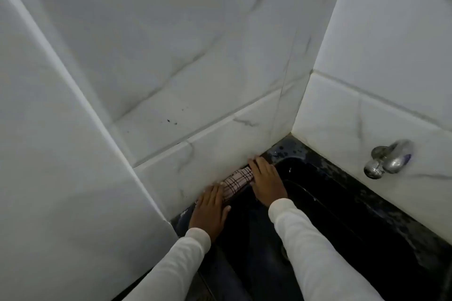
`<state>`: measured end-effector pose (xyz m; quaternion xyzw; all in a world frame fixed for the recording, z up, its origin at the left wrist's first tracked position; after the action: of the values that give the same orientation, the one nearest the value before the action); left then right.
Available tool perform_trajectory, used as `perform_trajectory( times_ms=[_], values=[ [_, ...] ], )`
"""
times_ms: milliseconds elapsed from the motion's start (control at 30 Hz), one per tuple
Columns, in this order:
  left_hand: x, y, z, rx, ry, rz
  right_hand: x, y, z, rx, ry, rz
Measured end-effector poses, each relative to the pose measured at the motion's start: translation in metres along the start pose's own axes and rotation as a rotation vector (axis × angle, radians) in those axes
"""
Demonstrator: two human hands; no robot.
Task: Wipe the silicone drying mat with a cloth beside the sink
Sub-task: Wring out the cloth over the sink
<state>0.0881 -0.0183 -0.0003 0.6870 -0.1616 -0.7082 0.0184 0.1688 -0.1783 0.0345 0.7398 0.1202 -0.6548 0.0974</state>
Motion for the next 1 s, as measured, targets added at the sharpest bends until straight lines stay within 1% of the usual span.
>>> perform_trajectory(
  times_ms=[67, 100, 133, 267, 300, 367, 433, 567, 633, 700, 733, 800, 867, 933, 1000],
  values=[
    [0.003, -0.009, 0.0, -0.046, -0.003, 0.09, 0.014, -0.006, 0.0, 0.001, -0.053, -0.048],
    [0.005, -0.012, 0.0, -0.049, 0.022, 0.085, 0.023, -0.008, 0.0, -0.015, -0.082, -0.052],
    [0.009, -0.014, 0.002, -0.079, -0.009, 0.09, 0.032, -0.012, 0.002, -0.033, -0.124, -0.043],
    [0.025, -0.017, -0.003, -0.051, -0.062, 0.044, 0.05, -0.018, -0.005, -0.075, -0.189, -0.074],
    [0.024, -0.017, -0.005, -0.043, -0.047, 0.047, 0.053, -0.02, -0.008, -0.072, -0.19, -0.085],
    [0.027, -0.02, -0.005, -0.029, -0.05, 0.056, 0.055, -0.019, -0.014, -0.056, -0.172, -0.114],
    [0.029, -0.023, -0.005, -0.017, -0.065, 0.048, 0.054, -0.016, -0.018, -0.051, -0.113, -0.134],
    [0.04, -0.028, 0.001, 0.077, -0.054, 0.013, 0.053, -0.015, -0.021, -0.056, -0.038, -0.137],
    [0.032, -0.025, 0.001, 0.128, -0.014, -0.011, 0.053, -0.015, -0.025, -0.044, -0.025, -0.115],
    [0.028, -0.023, 0.0, 0.137, -0.031, -0.044, 0.049, -0.016, -0.026, -0.038, -0.003, -0.08],
    [0.022, -0.021, -0.002, 0.149, 0.007, -0.066, 0.044, -0.016, -0.025, -0.036, 0.012, -0.062],
    [0.011, -0.02, -0.004, 0.144, 0.063, -0.042, 0.031, -0.014, -0.021, -0.02, 0.033, -0.036],
    [0.003, -0.017, -0.006, 0.146, 0.076, 0.014, 0.017, -0.009, -0.014, -0.011, 0.056, -0.017],
    [-0.014, -0.005, -0.004, 0.195, 0.121, 0.032, 0.0, 0.002, 0.0, 0.009, 0.086, 0.002],
    [-0.027, 0.011, -0.009, 0.242, 0.116, 0.045, -0.016, 0.018, 0.022, 0.042, 0.127, 0.009]
  ],
)
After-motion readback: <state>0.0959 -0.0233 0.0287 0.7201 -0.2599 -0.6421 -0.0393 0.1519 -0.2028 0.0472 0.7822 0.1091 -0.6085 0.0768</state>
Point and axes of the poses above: each hand's wrist, its own z-axis away from the middle knuckle, its own x-axis out of the palm, y = z × x, the point moved 9 cm from there along -z, towards the middle knuckle, and after that the axes turned 6 degrees about z, right-handed, at the moved point
